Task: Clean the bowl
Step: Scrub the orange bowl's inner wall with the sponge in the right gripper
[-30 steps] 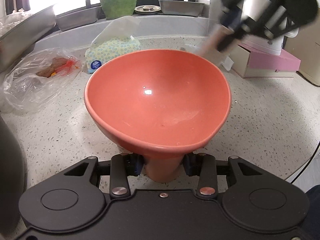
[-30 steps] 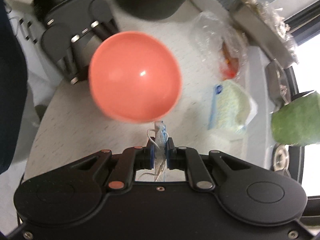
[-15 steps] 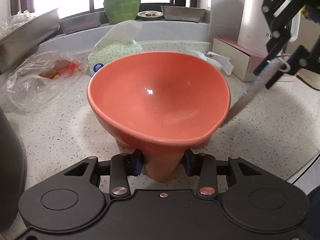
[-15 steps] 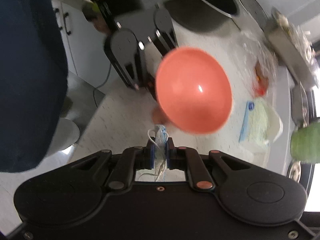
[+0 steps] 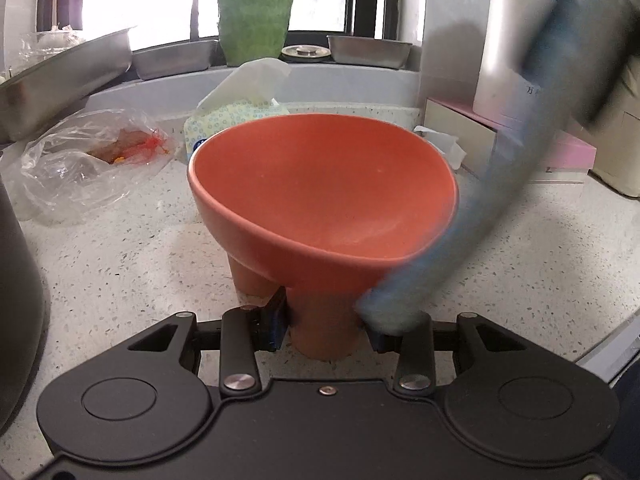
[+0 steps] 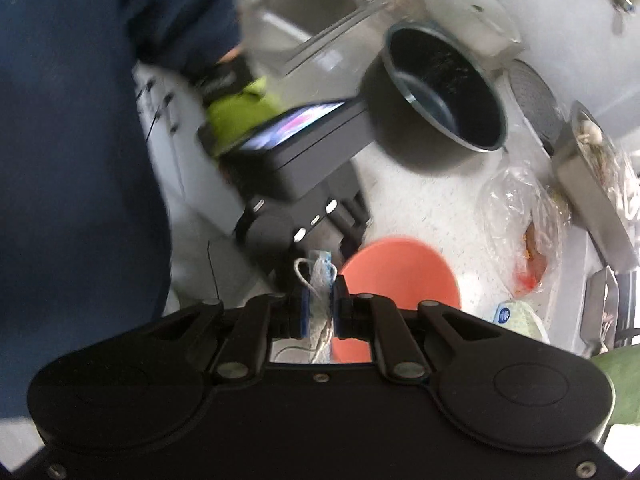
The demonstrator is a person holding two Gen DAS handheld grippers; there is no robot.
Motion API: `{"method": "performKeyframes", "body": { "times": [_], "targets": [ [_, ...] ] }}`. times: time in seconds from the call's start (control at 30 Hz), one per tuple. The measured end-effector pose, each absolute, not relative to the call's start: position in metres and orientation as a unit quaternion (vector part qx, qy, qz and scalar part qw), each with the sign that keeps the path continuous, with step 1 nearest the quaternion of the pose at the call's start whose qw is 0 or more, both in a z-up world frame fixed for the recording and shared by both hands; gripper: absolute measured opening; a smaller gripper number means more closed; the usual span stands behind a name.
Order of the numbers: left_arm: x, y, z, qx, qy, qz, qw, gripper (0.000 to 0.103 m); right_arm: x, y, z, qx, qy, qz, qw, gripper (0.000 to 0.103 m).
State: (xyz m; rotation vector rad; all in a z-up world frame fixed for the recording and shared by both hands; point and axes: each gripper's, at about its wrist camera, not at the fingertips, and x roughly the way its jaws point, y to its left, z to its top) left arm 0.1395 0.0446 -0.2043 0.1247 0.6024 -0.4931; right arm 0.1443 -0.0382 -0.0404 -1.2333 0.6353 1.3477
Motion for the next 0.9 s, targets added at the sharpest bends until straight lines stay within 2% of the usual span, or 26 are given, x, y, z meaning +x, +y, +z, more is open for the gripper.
{"method": "performKeyframes", "body": {
  "times": [0.17, 0.4, 0.67, 0.9],
  "targets": [
    [0.138, 0.045, -0.205, 0.054, 0.289, -0.238, 0.926, 0.038, 0.167, -0.016, -0.035, -0.482, 0.292, 0.580, 0.589, 0.013],
    [0.141, 0.045, -0.203, 0.056, 0.290, -0.242, 0.924, 0.038, 0.184, 0.017, -0.030, -0.468, 0.264, 0.586, 0.607, 0.013],
    [0.146, 0.044, -0.201, 0.060, 0.297, -0.247, 0.920, 0.038, 0.205, 0.034, -0.049, -0.523, 0.228, 0.563, 0.598, 0.013],
    [0.146, 0.043, -0.201, 0.063, 0.304, -0.245, 0.918, 0.038, 0.237, 0.026, -0.058, -0.546, 0.230, 0.534, 0.603, 0.013]
  ]
}}
